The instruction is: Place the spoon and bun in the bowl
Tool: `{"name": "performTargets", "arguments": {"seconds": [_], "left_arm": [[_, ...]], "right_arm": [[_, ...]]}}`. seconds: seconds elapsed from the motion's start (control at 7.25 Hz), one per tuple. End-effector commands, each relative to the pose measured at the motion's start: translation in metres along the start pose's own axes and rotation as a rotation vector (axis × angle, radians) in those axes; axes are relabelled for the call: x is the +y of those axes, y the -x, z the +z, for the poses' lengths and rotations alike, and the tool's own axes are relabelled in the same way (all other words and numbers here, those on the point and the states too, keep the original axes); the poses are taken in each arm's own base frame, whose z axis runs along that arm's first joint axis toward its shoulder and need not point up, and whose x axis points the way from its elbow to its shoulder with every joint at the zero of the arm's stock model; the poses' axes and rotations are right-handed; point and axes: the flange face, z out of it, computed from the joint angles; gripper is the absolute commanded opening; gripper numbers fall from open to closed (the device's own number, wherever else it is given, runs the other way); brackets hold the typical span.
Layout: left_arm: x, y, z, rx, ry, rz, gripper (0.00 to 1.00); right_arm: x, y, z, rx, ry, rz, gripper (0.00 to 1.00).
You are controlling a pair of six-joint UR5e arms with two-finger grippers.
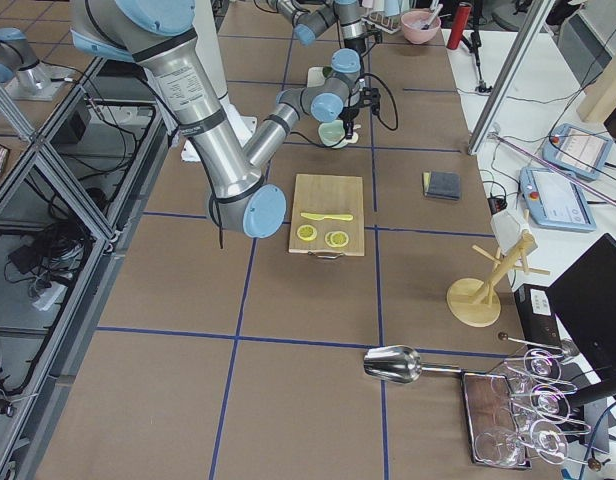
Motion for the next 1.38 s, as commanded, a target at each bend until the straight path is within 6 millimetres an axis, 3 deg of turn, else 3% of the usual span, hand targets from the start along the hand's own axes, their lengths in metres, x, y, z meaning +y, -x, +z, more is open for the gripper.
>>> {"name": "performTargets", "arguments": {"seconds": [0.0,0.14,0.69,0.83,0.97,1.1,1.24], "left_arm": [[-0.045,0.035,-0.039,-0.128,-0.027,0.154,1.00],[-0.050,0.060,-0.052,-0.167,-0.029,0.191,1.00],[-0.099,0.148,-0.096,-0.239,-0.033,0.327,1.00],[-0.108,0.159,-0.103,-0.250,-0.038,0.346,1.00],[-0.113,0.166,-0.105,-0.262,-0.038,0.356,1.00],[-0.112,0.172,-0.104,-0.267,-0.034,0.358,1.00],[-0.111,0.176,-0.103,-0.270,-0.030,0.354,1.00]], "right_arm": [[0.001,0.085,0.033,-0.023,-0.041,-0.003,0.00],[0.005,0.100,0.053,-0.034,-0.043,0.021,0.00],[0.030,0.112,0.068,-0.037,-0.013,0.027,0.00],[0.032,0.114,0.069,-0.039,-0.009,0.052,0.00],[0.032,0.114,0.069,-0.040,-0.008,0.064,0.57],[0.032,0.114,0.068,-0.041,-0.010,0.064,0.90],[0.031,0.113,0.068,-0.041,-0.011,0.063,0.99]]}}
